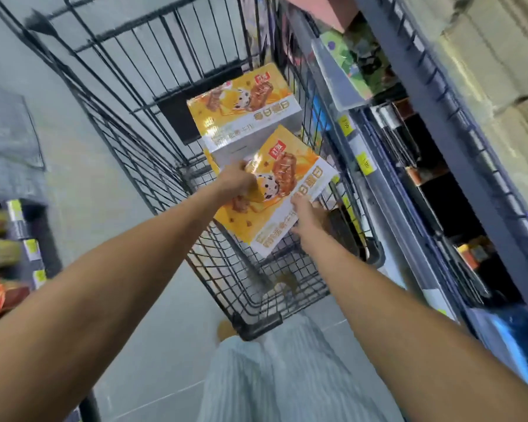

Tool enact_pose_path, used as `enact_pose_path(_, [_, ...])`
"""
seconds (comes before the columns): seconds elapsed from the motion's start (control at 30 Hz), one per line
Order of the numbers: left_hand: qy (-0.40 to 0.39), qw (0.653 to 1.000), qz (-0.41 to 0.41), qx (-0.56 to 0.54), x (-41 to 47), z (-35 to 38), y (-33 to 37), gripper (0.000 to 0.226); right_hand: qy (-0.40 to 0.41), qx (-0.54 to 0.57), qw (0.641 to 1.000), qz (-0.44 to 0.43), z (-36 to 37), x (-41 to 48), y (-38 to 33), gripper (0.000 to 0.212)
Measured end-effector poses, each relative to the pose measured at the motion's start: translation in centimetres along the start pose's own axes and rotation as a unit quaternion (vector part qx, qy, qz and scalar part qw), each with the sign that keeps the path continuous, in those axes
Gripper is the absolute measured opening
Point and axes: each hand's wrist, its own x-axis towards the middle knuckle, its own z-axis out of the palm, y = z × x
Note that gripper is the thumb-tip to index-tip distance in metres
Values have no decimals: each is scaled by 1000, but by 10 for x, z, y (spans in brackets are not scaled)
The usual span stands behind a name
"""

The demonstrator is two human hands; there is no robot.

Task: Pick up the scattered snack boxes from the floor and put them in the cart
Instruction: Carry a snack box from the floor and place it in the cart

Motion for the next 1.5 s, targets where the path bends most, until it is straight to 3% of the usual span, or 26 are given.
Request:
enact_pose_path(0.1, [-15, 999, 10, 27, 21, 4, 3, 37, 34, 43, 998, 12, 11, 14, 0, 41])
enact_pose_path(0.23, [21, 995, 42, 88, 38, 1, 15, 42, 20, 97, 995, 11, 21, 24, -3, 59])
enact_pose_path(0.4, [42, 977, 128, 164, 57, 6, 46, 43, 1, 154, 988, 32, 26, 34, -8, 37])
enact_pose_path(0.5, [60, 958, 150, 236, 68, 13, 56, 32, -6, 156, 987, 40, 26, 39, -8, 31])
enact_pose_path(0.6, [69, 944, 166, 277, 73, 16, 46, 45, -8, 147, 988, 34, 23, 43, -13, 23])
enact_pose_path(0.8, [103, 938, 207, 258, 60, 18, 29, 61, -15, 101, 994, 26, 18, 45, -19, 33])
enact_pose_path(1.0, [58, 945, 192, 258, 35, 16, 20, 78, -53, 83, 995, -20, 8, 32, -14, 43])
enact_pose_path(1.1, [41, 954, 192, 226, 12, 18, 23, 73, -64, 66, 994, -53, 4, 18, -9, 48])
enact_pose_path(1.23, [7, 969, 194, 151, -29, 24, 21, 61, -45, 72, 993, -78, -8, -9, -9, 34])
enact_pose_path(1.43, [-53, 971, 200, 119, -87, 39, 1, 60, -1, 143, 986, -85, -40, -61, 20, 31])
enact_pose_path(1.5, [-85, 967, 207, 120, -108, 49, -8, 60, 16, 167, 982, -90, -55, -80, 39, 18])
